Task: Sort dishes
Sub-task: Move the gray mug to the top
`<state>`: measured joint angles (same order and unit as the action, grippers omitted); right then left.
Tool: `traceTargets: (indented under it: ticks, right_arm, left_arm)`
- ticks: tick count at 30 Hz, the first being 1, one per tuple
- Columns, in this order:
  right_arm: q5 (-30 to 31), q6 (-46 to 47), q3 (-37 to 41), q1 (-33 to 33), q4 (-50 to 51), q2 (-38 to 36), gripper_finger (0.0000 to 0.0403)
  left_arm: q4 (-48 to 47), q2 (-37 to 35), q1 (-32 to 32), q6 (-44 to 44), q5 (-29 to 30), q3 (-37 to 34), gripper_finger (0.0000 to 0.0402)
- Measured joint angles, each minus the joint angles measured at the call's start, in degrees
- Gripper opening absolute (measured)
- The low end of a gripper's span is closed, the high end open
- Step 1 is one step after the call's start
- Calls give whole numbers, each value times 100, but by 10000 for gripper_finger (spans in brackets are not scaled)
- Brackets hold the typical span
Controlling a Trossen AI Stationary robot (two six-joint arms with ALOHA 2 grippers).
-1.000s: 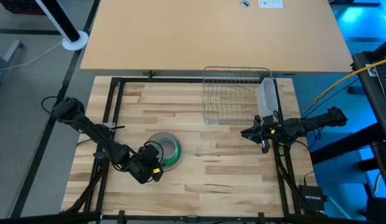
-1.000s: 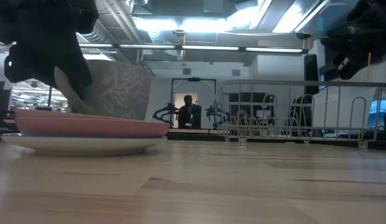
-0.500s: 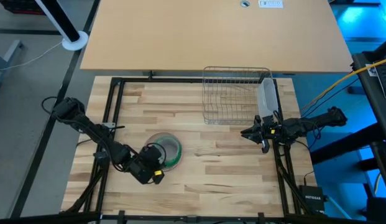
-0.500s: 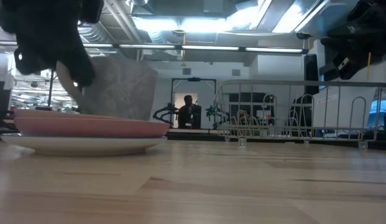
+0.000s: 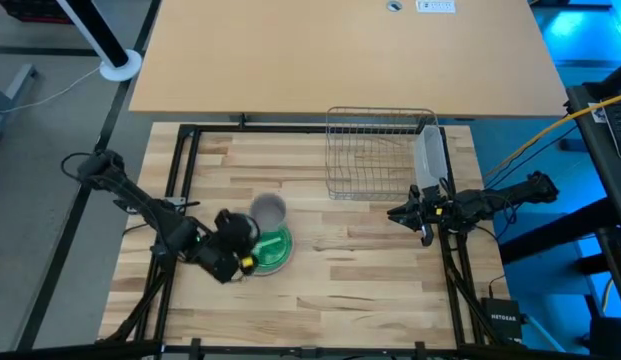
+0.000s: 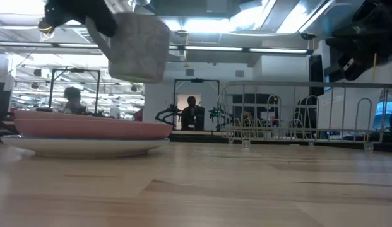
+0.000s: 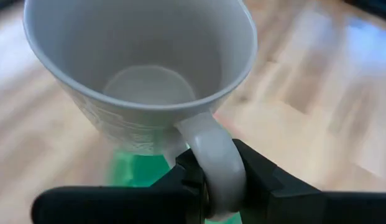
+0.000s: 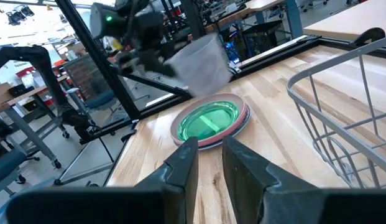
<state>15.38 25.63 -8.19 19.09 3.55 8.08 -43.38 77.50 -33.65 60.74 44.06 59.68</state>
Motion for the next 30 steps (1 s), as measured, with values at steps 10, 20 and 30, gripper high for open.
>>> traceTargets:
  ticks: [10, 20, 30]
  right_arm:
    - [1, 1, 2, 2, -2, 0, 78]
    - [0, 2, 0, 0, 0, 0, 78]
    - [1, 1, 2, 0, -3, -2, 78]
  left_arm:
    - [-1772, -518, 1321, -199, 69, -22, 45]
    - [-626, -540, 3187, -2027, -219, -299, 44]
    - [3214, -532, 5139, -4336, -2347, -1761, 44]
